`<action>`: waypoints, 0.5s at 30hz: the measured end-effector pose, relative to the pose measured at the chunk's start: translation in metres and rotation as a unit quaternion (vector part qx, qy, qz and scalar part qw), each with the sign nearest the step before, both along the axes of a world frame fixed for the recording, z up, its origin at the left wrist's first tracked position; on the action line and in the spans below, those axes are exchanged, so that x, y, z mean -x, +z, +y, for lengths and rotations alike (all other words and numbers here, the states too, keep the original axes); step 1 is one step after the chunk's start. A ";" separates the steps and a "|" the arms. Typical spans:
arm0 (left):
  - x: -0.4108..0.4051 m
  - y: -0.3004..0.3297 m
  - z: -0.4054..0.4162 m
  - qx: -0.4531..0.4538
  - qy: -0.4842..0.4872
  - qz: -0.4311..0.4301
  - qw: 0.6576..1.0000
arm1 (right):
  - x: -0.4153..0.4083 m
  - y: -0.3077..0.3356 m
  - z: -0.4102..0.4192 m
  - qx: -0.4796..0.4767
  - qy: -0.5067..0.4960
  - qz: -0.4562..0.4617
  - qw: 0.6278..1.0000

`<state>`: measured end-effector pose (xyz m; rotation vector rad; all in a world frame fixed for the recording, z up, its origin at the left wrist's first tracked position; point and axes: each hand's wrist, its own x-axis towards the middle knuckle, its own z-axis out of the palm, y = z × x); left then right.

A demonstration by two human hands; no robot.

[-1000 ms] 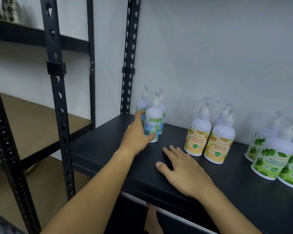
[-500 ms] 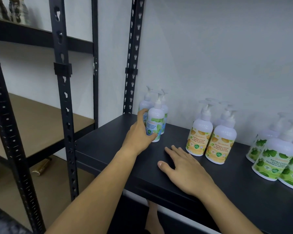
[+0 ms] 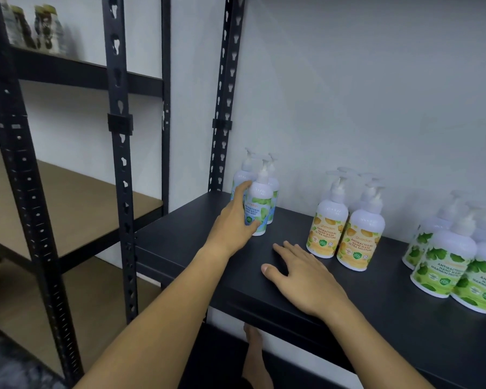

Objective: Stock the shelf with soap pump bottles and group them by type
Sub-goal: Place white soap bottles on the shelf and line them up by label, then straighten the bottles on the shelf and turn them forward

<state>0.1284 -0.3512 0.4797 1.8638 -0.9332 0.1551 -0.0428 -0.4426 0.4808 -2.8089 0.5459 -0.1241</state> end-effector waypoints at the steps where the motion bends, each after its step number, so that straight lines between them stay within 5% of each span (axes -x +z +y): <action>1: 0.002 0.000 0.002 -0.005 -0.002 0.000 1.000 | 0.000 0.000 0.000 0.000 0.000 -0.002 1.000; 8: 0.020 -0.002 0.042 -0.169 0.070 -0.006 0.983 | 0.001 0.002 0.000 -0.006 -0.008 -0.020 1.000; 15: 0.059 -0.009 0.101 -0.293 0.068 -0.135 0.944 | 0.012 0.005 0.015 0.052 -0.012 0.011 0.999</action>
